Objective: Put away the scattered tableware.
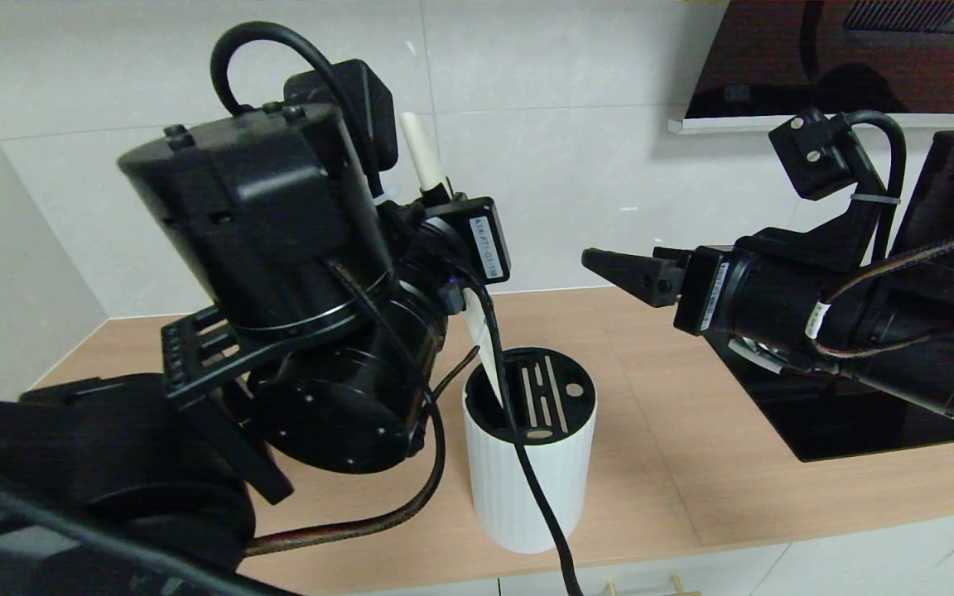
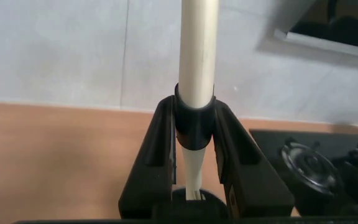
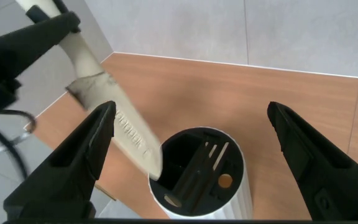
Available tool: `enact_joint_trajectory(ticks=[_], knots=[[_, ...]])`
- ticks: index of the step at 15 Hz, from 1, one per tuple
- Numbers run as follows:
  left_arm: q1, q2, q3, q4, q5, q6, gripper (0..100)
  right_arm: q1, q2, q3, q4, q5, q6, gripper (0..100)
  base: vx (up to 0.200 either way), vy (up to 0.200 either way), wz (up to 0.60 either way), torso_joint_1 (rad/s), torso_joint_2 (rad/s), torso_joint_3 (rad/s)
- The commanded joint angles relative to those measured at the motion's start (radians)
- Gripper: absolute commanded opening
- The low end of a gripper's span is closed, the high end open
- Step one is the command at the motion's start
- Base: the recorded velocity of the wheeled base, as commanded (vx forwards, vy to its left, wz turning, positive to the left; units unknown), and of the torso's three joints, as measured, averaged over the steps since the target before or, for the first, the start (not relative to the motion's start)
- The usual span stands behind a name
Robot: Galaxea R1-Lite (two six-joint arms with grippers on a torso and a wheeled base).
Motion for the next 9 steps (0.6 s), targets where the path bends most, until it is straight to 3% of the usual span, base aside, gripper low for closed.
enact_joint_trajectory(ticks=[1,4,9], knots=[[0.0,0.041,0.029,-0.056,0.002,0.032,0,0.0,0.005,0.001,0.0,0.0,0.0,100,0.0,0.0,0.0,0.0,0.0,0.0],[0.0,0.072,0.031,-0.094,0.016,0.047,0,0.0,0.008,0.001,0.0,0.002,0.0,100,0.0,0.0,0.0,0.0,0.0,0.0],[0.0,0.088,0.025,-0.104,0.018,0.043,0,0.0,0.014,0.001,0.0,0.002,0.0,100,0.0,0.0,0.0,0.0,0.0,0.0]])
